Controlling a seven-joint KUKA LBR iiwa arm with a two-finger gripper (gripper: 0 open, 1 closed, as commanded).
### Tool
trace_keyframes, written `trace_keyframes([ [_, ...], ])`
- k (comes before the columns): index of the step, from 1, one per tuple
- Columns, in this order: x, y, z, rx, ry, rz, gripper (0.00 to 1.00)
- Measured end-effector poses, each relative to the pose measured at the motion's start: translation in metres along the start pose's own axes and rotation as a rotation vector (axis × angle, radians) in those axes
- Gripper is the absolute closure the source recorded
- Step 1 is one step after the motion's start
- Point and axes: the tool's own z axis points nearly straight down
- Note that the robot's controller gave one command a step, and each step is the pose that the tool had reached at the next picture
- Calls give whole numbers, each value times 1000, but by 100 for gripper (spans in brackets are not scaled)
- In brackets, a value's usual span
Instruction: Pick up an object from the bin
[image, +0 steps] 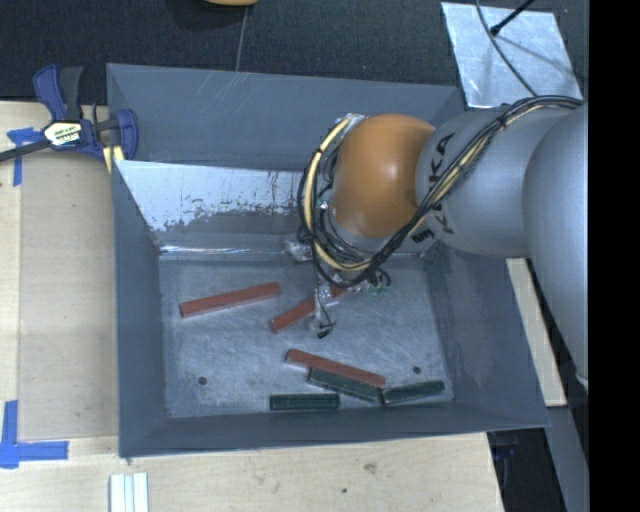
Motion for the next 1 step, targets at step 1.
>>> trace_keyframes([
  [1,-1,-3,23,-2,6,-49,0],
])
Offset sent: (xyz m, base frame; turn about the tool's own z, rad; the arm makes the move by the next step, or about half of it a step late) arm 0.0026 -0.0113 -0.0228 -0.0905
